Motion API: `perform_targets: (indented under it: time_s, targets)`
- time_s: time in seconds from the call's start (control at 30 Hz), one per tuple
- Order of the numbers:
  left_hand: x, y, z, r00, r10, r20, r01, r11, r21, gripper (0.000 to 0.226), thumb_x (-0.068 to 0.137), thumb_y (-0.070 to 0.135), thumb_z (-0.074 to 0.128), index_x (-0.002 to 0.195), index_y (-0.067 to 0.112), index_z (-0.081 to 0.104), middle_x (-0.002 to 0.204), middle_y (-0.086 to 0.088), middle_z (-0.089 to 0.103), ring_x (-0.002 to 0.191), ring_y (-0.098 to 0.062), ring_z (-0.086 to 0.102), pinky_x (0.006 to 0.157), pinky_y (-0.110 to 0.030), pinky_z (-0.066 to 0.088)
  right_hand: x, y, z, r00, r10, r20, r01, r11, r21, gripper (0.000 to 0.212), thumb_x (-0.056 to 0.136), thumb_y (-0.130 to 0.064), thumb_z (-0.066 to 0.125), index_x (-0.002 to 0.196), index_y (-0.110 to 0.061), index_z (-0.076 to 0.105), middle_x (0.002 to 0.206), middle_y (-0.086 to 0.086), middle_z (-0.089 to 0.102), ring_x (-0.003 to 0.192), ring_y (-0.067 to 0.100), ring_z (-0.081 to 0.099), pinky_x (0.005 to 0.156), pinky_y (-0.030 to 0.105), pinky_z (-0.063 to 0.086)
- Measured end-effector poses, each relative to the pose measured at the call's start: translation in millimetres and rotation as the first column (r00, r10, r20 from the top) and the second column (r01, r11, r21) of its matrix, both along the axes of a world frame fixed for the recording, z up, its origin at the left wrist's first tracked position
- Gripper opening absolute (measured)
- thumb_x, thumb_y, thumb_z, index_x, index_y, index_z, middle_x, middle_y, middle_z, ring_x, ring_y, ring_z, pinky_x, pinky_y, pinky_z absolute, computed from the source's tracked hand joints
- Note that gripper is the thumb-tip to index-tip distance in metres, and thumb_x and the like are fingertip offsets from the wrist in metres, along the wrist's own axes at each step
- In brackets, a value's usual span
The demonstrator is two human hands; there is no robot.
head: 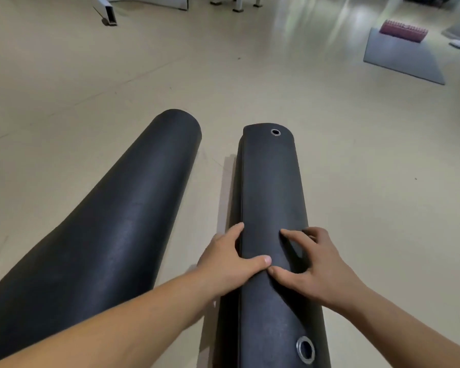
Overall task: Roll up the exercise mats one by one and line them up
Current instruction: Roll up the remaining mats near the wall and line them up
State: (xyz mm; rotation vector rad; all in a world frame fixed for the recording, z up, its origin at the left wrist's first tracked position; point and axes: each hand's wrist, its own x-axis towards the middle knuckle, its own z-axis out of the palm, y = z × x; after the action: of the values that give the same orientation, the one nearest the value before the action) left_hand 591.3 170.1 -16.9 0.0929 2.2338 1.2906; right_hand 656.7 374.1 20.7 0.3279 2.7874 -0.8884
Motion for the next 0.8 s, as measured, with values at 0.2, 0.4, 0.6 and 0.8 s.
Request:
perform_targets:
  time_s: [0.2, 0.4, 0.6, 0.8]
  targets:
    - [3, 46, -11, 0.983, 0.027, 0.183, -0.019, 0.999, -0.046, 0.16, 0.039, 0.083, 0.089, 0.166, 0.037, 0.002, 0.168, 0.003, 0.031, 0.148, -0.024, 0.041, 0.112, -0.037, 0.044, 23, 45, -2, 0.978, -0.128, 0.164, 0.159, 0.968, -0.194, 0.091, 0.07, -0.069, 0.083, 0.146, -0.056, 0.034, 0.122, -0.02, 0.045, 0.107, 0.0, 0.056, 0.082, 0.015, 0.048]
    - [14, 90, -6, 0.999, -0.036, 0.016, 0.038, 0.978, -0.204, 0.148, 0.032, 0.085, 0.084, 0.157, 0.04, 0.018, 0.149, -0.002, 0.047, 0.13, -0.028, 0.055, 0.1, -0.048, 0.056, 55, 71, -13, 0.942, -0.232, 0.242, 0.317, 0.848, -0.425, 0.091, 0.081, -0.063, 0.078, 0.152, -0.061, 0.022, 0.124, -0.033, 0.045, 0.129, 0.019, 0.059, 0.086, 0.03, 0.06]
    - [24, 166, 30, 0.75, -0.638, -0.173, 0.425, 0.666, -0.613, 0.143, 0.051, 0.072, 0.087, 0.159, 0.025, 0.005, 0.137, -0.016, 0.044, 0.121, -0.036, 0.051, 0.096, -0.05, 0.048, 115, 85, -13, 0.852, -0.355, 0.385, 0.435, 0.889, -0.144, 0.087, 0.08, -0.084, 0.06, 0.147, -0.042, 0.024, 0.117, -0.005, 0.064, 0.097, 0.014, 0.068, 0.076, 0.037, 0.062]
    - [89, 216, 34, 0.072, -0.944, -0.32, 0.336, 0.326, -0.884, 0.13, 0.078, 0.034, 0.086, 0.164, 0.022, -0.011, 0.161, -0.034, 0.004, 0.149, -0.054, 0.012, 0.116, -0.071, 0.02, 147, 148, 25, 0.964, -0.149, -0.222, 0.247, 0.815, 0.524, 0.042, 0.083, -0.048, 0.066, 0.121, -0.032, 0.056, 0.11, -0.006, 0.061, 0.099, 0.018, 0.058, 0.076, 0.036, 0.051]
